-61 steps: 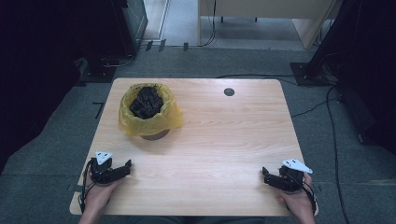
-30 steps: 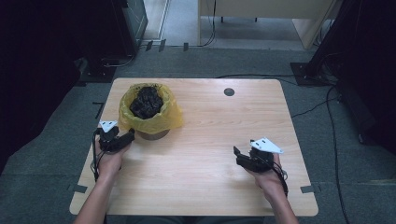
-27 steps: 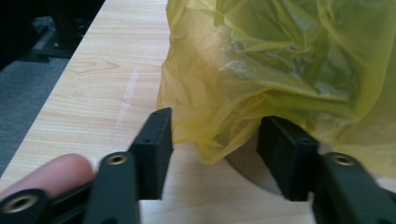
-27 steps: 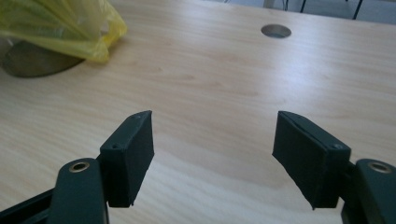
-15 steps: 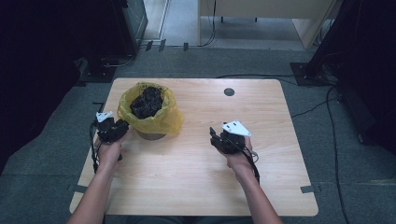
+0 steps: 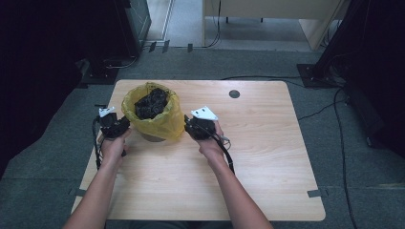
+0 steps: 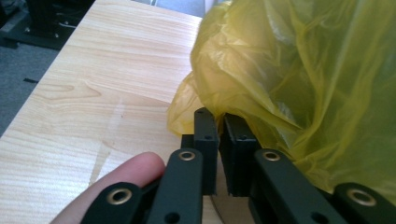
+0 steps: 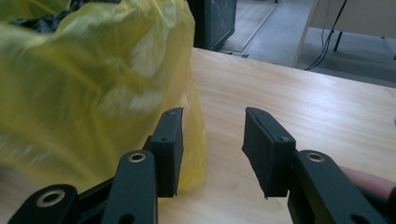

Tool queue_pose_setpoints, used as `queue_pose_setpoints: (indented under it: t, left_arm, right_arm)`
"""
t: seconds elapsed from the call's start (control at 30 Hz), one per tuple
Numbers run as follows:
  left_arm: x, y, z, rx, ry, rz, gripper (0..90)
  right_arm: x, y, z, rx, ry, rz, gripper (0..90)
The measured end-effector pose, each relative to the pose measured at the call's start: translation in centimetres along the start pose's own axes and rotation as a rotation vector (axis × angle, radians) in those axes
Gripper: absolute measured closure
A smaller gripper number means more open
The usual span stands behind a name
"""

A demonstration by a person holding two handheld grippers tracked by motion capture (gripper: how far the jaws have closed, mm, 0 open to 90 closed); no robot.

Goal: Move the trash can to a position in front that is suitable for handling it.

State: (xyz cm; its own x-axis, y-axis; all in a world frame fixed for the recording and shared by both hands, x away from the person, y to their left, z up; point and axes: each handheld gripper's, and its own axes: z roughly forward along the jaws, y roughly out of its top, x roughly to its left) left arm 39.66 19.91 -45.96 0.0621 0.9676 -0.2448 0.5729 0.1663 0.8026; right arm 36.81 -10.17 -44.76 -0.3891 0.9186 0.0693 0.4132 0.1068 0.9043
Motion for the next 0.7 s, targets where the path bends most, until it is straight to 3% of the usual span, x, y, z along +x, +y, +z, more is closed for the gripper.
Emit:
queue_pose_setpoints:
  t: [0.13,0.23,0.33,0.4,0.53,0.6,0.67,0.7]
  left_arm:
    - [0.4,0.7,0.7,0.004,0.003,-0.006,88.7]
    - [0.5,1.2,1.2,0.015,-0.012,-0.01,89.6]
    - [0.5,1.4,1.7,0.01,-0.039,0.006,90.0]
    - [0.5,1.4,2.1,0.013,-0.048,0.019,90.0]
    - [0.5,1.6,2.4,0.012,-0.069,0.011,90.0]
    - [0.3,1.6,2.6,0.015,-0.074,0.031,90.0]
    - [0.2,1.7,2.6,0.014,-0.075,0.045,90.0]
    - [0.2,1.6,2.6,0.013,-0.077,0.05,90.0]
  right_arm:
    - [0.8,0.9,2.3,0.003,-0.053,-0.001,60.4]
    - [0.9,1.3,3.8,0.008,-0.094,0.031,67.2]
    - [0.7,1.6,5.0,0.029,-0.028,0.088,85.0]
    - [0.8,1.9,5.7,0.049,-0.001,0.096,90.0]
    - [1.1,2.2,6.8,0.042,-0.003,0.1,90.0]
    - [1.4,2.2,7.2,0.043,0.013,0.077,90.0]
    - [1.7,2.0,7.3,0.047,0.001,0.032,90.0]
    - [1.6,1.8,7.4,0.049,0.0,0.032,90.0]
